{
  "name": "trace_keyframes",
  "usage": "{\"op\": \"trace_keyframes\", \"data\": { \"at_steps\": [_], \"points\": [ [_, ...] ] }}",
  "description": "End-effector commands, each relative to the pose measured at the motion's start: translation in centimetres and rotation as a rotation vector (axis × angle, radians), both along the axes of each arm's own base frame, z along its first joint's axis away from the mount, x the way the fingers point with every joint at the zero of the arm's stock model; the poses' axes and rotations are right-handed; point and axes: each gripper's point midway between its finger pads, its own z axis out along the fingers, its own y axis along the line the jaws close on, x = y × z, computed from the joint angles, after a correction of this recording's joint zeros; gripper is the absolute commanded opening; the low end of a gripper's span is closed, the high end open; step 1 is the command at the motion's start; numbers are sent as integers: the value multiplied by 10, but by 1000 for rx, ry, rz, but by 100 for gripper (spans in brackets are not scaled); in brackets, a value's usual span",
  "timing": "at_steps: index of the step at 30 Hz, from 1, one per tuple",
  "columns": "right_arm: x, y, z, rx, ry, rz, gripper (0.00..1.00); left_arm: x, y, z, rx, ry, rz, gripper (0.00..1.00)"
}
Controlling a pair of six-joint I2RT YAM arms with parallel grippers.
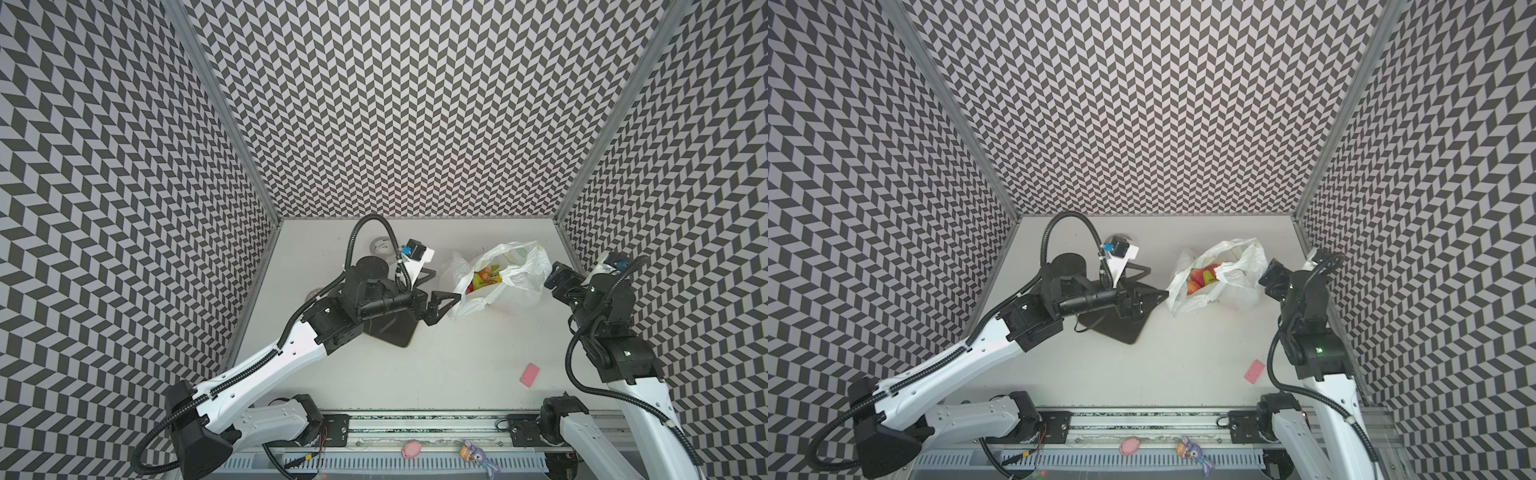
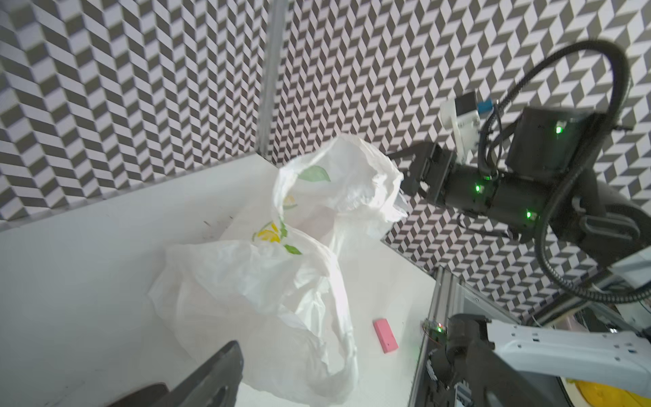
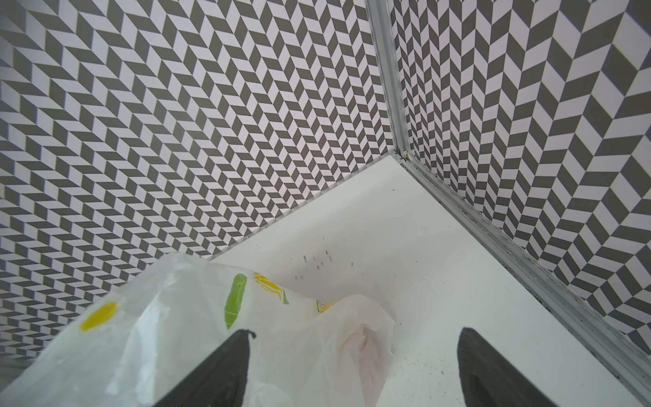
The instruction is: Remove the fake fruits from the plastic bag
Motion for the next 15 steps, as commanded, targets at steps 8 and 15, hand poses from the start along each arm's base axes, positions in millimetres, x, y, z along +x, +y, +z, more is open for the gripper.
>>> {"op": "trace_keyframes", "data": {
  "at_steps": [8, 15],
  "points": [
    [-12, 0, 32, 57, -54, -15, 90, 20, -20, -45, 164, 27, 91, 62],
    [-38, 4, 83, 50, -59, 24, 87, 39, -21, -14, 61, -79, 171, 10]
  ]
}}
